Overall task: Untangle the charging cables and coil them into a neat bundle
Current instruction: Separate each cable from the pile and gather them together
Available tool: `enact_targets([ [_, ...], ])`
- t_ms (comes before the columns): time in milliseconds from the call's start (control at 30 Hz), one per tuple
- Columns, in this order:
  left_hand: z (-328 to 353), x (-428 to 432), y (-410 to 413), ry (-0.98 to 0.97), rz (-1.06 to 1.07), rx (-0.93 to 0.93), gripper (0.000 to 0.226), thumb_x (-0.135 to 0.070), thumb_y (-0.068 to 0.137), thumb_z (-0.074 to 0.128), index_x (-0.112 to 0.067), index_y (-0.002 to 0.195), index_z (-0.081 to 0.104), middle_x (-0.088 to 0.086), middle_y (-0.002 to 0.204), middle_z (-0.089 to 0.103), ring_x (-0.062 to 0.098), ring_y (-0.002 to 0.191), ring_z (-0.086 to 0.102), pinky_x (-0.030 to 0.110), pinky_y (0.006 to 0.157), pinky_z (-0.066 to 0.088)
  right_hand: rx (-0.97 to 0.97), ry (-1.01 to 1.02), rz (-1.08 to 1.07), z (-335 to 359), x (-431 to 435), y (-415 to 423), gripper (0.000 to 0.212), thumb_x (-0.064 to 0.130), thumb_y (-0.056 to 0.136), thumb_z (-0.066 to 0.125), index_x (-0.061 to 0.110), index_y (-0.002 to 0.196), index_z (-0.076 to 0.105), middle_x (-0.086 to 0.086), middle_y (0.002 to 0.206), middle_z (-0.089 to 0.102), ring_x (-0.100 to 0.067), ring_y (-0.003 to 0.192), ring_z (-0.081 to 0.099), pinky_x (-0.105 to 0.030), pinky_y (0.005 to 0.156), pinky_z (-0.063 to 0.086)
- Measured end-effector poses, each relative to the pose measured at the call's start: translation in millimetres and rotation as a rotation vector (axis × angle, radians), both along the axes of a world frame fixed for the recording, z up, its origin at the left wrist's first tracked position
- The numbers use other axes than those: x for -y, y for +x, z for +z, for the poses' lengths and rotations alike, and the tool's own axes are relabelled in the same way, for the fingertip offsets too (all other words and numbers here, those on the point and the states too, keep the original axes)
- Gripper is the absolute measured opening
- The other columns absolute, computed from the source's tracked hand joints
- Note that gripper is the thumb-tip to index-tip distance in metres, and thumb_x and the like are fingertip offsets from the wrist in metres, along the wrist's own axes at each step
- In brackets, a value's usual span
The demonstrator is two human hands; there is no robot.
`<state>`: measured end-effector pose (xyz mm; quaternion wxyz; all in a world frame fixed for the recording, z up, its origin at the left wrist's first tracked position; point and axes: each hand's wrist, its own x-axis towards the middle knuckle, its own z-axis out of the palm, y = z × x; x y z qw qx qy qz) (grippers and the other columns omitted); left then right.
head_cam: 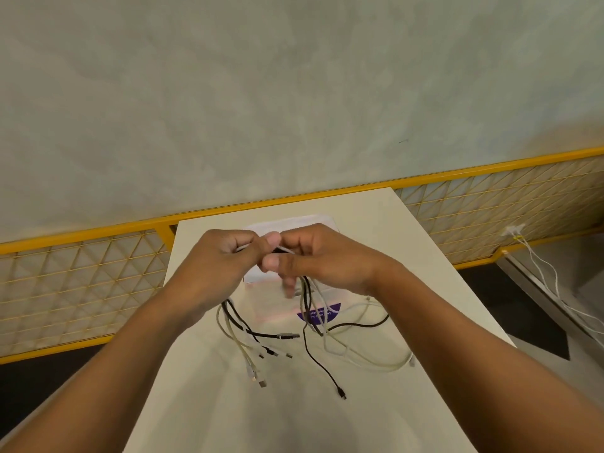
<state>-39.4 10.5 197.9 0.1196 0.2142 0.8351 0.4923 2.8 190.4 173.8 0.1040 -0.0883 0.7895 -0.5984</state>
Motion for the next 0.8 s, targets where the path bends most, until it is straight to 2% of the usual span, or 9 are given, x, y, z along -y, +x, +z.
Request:
enact_targets([
  [67, -3, 4, -1, -0.029, -0.007, 0.025, 0.050, -0.049, 0.096, 0.048, -0.014, 0.066, 0.068, -0.013, 0.040, 0.045, 0.002, 0.042, 0.043, 0.028, 0.060, 0.032, 0.017, 0.029, -0.033, -2, 3, -1, 0.029, 0.035, 0.099, 0.061, 0.009, 0.098, 0.073, 0.002, 0.068, 0.060, -0.013, 0.061, 0.051, -0.034, 0.073, 0.050],
  [133, -8, 11, -7, -0.068, 0.000, 0.035, 0.057, -0.061, 0.092, 0.045, -0.019, 0.060, 0.066, -0.009, 0.043, 0.040, 0.006, 0.043, 0.036, 0.030, 0.060, 0.032, 0.031, 0.029, -0.073, -6, 2, -2, 0.031, 0.038, 0.100, 0.059, 0.014, 0.088, 0.074, 0.004, 0.063, 0.050, -0.017, 0.063, 0.042, -0.033, 0.065, 0.043],
  [200, -12, 18, -12, -0.112, 0.018, 0.040, 0.058, -0.066, 0.089, 0.045, -0.020, 0.062, 0.067, -0.006, 0.047, 0.035, 0.013, 0.049, 0.032, 0.032, 0.060, 0.030, 0.034, 0.020, -0.105, -12, -4, -1, 0.031, 0.037, 0.100, 0.059, 0.017, 0.082, 0.074, -0.001, 0.066, 0.047, -0.022, 0.066, 0.038, -0.034, 0.064, 0.038],
  [267, -16, 22, -15, -0.146, 0.019, 0.053, 0.058, -0.066, 0.089, 0.047, -0.018, 0.064, 0.067, -0.004, 0.051, 0.034, 0.015, 0.052, 0.031, 0.031, 0.059, 0.030, 0.046, 0.013, -0.134, -16, -12, 0, 0.030, 0.034, 0.100, 0.060, 0.015, 0.082, 0.074, -0.002, 0.068, 0.048, -0.019, 0.064, 0.038, -0.031, 0.061, 0.035],
  [467, -21, 23, -18, -0.207, -0.047, 0.117, 0.061, -0.064, 0.091, 0.047, -0.012, 0.065, 0.066, -0.001, 0.054, 0.040, 0.013, 0.051, 0.035, 0.029, 0.058, 0.034, 0.053, 0.002, -0.169, -21, -21, 4, 0.027, 0.026, 0.101, 0.058, 0.008, 0.090, 0.075, 0.008, 0.059, 0.048, -0.009, 0.057, 0.037, -0.023, 0.055, 0.033],
  [567, -16, 26, -22, -0.243, -0.141, 0.237, 0.059, -0.058, 0.095, 0.045, -0.011, 0.071, 0.071, 0.004, 0.056, 0.053, 0.016, 0.055, 0.049, 0.035, 0.069, 0.045, 0.046, 0.011, -0.167, -21, -19, 3, 0.027, 0.024, 0.101, 0.058, 0.006, 0.090, 0.075, 0.010, 0.058, 0.049, -0.009, 0.056, 0.036, -0.022, 0.053, 0.032],
  [667, -8, 24, -22, -0.268, -0.203, 0.266, 0.058, -0.048, 0.103, 0.038, -0.011, 0.082, 0.077, 0.009, 0.071, 0.072, 0.021, 0.068, 0.066, 0.038, 0.087, 0.047, 0.042, -0.019, -0.155, -20, -15, 2, 0.026, 0.023, 0.101, 0.059, 0.009, 0.087, 0.075, 0.007, 0.059, 0.048, -0.010, 0.057, 0.035, -0.023, 0.053, 0.031],
  [733, -3, 14, -20, -0.262, -0.183, 0.225, 0.056, -0.044, 0.104, 0.037, -0.011, 0.084, 0.078, 0.006, 0.077, 0.077, 0.017, 0.073, 0.072, 0.033, 0.088, 0.046, 0.029, -0.001, -0.138, -18, -12, -1, 0.026, 0.024, 0.100, 0.060, 0.010, 0.086, 0.075, 0.006, 0.061, 0.050, -0.009, 0.056, 0.036, -0.022, 0.054, 0.030],
  [800, 0, 1, -18, -0.252, -0.197, 0.183, 0.057, -0.046, 0.105, 0.034, -0.013, 0.084, 0.075, 0.004, 0.078, 0.077, 0.017, 0.073, 0.072, 0.032, 0.086, 0.047, 0.003, 0.051, -0.114, -16, -5, -3, 0.026, 0.023, 0.101, 0.059, 0.006, 0.089, 0.075, 0.004, 0.068, 0.059, -0.002, 0.054, 0.041, -0.015, 0.053, 0.034],
])
